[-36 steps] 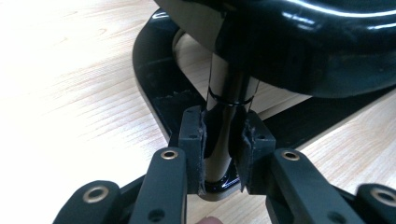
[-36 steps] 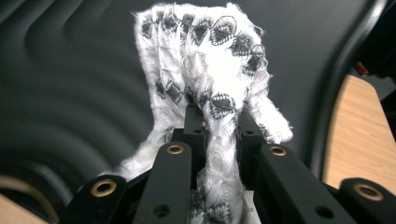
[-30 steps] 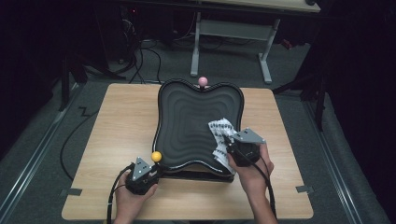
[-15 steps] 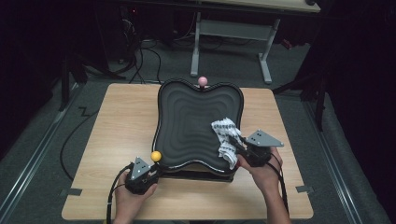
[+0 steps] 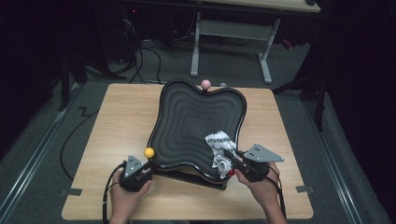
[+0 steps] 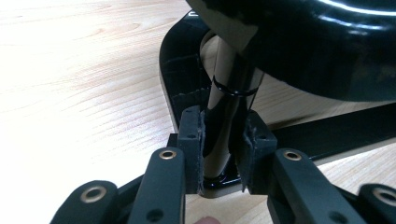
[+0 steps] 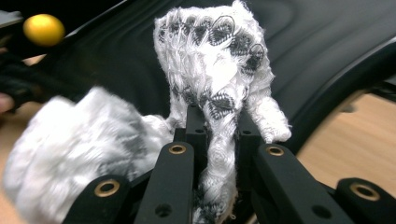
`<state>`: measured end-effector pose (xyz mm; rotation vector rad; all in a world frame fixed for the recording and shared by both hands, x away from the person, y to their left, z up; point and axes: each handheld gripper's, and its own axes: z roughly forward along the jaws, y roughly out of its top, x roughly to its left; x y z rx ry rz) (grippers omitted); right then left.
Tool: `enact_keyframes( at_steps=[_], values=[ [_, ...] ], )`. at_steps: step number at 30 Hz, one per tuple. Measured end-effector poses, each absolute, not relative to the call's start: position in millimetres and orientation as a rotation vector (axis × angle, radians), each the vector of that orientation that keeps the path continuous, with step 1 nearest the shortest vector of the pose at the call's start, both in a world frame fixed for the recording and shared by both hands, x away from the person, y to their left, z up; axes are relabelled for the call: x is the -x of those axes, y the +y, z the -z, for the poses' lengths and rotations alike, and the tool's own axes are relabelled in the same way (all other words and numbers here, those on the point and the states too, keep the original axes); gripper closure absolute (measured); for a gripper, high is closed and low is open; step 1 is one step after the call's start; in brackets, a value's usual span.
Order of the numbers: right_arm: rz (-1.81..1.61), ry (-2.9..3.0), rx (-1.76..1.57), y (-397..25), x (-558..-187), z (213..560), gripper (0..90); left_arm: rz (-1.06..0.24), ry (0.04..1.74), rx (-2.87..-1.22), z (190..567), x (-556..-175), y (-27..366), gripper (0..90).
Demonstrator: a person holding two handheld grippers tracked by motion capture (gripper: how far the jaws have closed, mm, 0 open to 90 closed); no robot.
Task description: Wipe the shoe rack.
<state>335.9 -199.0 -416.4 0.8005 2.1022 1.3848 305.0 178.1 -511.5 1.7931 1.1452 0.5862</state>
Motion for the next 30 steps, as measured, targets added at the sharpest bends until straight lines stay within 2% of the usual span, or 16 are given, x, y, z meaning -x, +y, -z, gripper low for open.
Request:
enact_keyframes(
  at_steps=[6,19,30],
  values=[
    [-1.338,2.004,-0.835,-193,-351,406,81.3,-0.585,1.146,-1.794,511,-305,177,73.5],
    [-1.262,1.789,-0.931,-181,-411,365,81.2,-0.599,1.141,-1.799,512,-304,177,73.8],
    [-1.131,1.870,-0.757,-134,-437,351,80.6,-0.606,1.133,-1.806,512,-304,177,74.0]
  ],
)
